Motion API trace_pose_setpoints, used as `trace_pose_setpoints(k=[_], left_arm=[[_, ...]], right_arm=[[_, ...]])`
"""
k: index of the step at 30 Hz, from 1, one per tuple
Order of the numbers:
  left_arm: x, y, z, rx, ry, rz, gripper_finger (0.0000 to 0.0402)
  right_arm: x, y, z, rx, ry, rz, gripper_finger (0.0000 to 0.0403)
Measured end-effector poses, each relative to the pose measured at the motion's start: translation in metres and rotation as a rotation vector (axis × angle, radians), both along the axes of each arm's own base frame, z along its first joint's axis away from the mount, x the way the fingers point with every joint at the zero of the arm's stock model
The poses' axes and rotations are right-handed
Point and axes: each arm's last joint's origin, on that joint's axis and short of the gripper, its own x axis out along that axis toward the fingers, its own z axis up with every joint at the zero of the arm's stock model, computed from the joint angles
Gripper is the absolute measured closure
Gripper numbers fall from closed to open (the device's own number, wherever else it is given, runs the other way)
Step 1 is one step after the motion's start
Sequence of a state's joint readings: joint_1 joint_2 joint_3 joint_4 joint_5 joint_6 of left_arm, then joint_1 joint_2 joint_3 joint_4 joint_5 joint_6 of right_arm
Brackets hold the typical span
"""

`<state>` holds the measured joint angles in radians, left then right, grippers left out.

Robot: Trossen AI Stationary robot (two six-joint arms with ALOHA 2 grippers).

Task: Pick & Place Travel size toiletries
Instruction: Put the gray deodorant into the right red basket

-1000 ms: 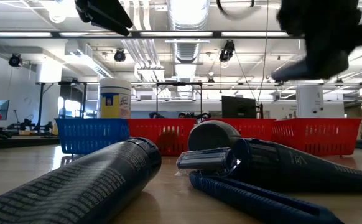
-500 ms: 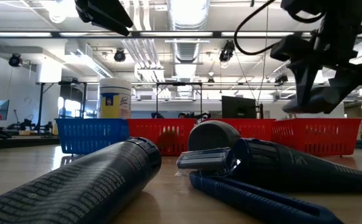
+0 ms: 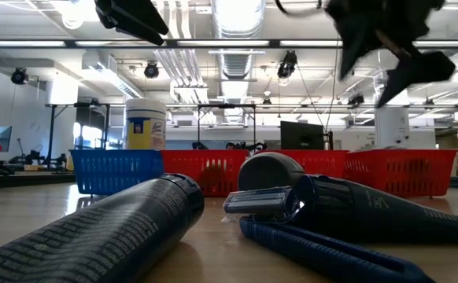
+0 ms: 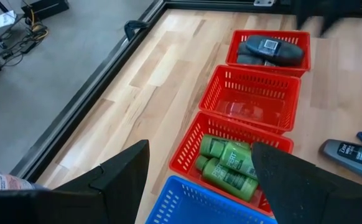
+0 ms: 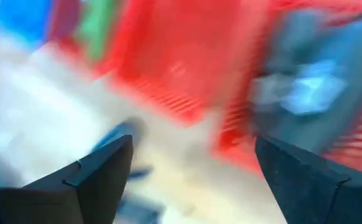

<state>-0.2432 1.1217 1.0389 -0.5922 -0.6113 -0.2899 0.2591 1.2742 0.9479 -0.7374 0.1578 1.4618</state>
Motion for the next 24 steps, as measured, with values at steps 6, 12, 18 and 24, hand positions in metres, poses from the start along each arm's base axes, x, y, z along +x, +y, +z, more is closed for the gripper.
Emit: trace_pose_setpoints(k=[6,12,18,24], left_arm=[[-0.001,0.000,-0.001,0.011,0.023,-0.004,0.0115],[-0.013,-0.005,-0.006,0.001,0.134,-0.089,0.0115],[-0.035,-0.010,-0.008,0.042,0.180,-0.180,0.0115],[-0.058,-0.005,-0.014,0.042,0.150,-0.197,0.0115]], right_arm=[[0.053,0.020,-0.009,0.122,0.106,0.022,0.0075],[0.111,0.044,-0.024,0.153,0.155,0.026,0.0090],[0.147,0.066,-0.041,0.207,0.181,-0.045,0.0099],[0.169,0.086,-0.060,0.249,0.206,-0.121,0.0096]])
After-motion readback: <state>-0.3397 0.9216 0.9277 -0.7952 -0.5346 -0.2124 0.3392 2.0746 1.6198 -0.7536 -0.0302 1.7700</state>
